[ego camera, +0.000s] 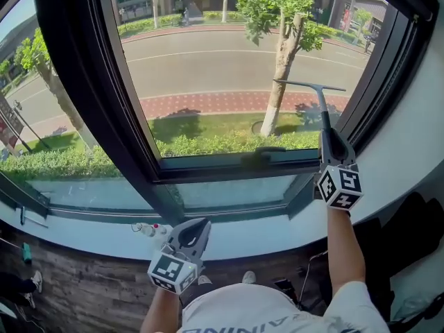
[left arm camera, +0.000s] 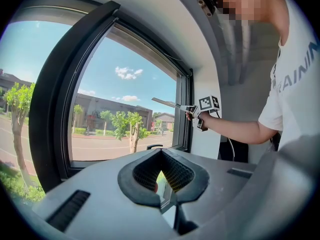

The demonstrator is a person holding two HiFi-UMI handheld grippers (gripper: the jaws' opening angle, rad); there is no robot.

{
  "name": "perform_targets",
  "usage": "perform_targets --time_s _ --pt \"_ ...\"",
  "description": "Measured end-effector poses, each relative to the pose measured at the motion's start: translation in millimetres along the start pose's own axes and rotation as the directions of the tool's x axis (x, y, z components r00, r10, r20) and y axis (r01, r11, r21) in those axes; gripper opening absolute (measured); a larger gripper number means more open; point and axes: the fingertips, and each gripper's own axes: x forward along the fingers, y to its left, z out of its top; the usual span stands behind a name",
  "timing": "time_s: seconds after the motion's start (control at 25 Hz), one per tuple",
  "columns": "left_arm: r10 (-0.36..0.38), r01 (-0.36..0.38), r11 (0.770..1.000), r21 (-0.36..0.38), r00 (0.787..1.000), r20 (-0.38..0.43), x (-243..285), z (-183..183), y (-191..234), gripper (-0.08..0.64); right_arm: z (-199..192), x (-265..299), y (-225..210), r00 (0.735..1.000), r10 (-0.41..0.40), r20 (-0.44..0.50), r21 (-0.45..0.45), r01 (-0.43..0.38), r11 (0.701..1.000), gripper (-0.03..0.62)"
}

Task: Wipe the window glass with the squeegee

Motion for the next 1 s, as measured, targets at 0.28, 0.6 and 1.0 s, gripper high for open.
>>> perform_targets --time_s 0.28,0.6,1.0 --pt "0.004 -0.004 1.0 -0.006 1.0 -0.01 0 -3 1 0.014 -39 -5 5 0.998 0.01 -0.057 0.027 -0.008 1.0 0.1" --pt "0.016 -0.016 1.0 -0.012 1.0 -0.012 2 -6 3 0.015 -80 -11 19 0.99 0.041 -0.133 0.022 -0.039 0.999 0.1" --pt "0.02 -0.021 0.999 -0.024 0.999 -0.031 3 -16 3 0.015 -140 -21 26 0.966 0.061 -0.252 0.035 -0.054 0.998 0.1"
